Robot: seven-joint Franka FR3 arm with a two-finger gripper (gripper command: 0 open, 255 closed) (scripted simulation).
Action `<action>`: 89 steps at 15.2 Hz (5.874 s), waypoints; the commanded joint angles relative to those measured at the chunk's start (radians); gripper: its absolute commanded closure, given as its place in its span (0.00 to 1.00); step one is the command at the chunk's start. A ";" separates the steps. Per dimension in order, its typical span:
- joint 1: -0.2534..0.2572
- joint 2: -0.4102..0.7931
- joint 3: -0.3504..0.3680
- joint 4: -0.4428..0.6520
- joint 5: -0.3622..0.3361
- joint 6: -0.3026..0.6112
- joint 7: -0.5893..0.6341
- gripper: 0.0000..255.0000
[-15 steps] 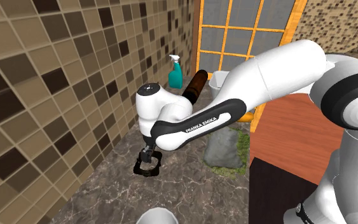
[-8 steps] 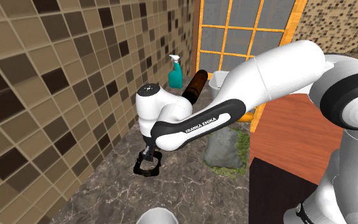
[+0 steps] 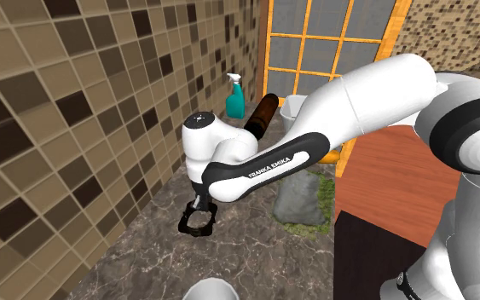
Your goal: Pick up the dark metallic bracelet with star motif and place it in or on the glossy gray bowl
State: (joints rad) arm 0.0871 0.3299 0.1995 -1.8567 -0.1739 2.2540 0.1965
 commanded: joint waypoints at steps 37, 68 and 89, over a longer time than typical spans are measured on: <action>-0.179 -0.026 -0.082 0.280 0.083 -0.283 -0.328 1.00; -0.367 0.280 -0.155 0.569 0.122 -0.255 -0.604 1.00; -0.365 0.244 -0.154 0.638 0.124 -0.359 -0.606 0.00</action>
State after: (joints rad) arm -0.2782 0.5741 0.0458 -1.2183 -0.0501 1.8952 -0.4093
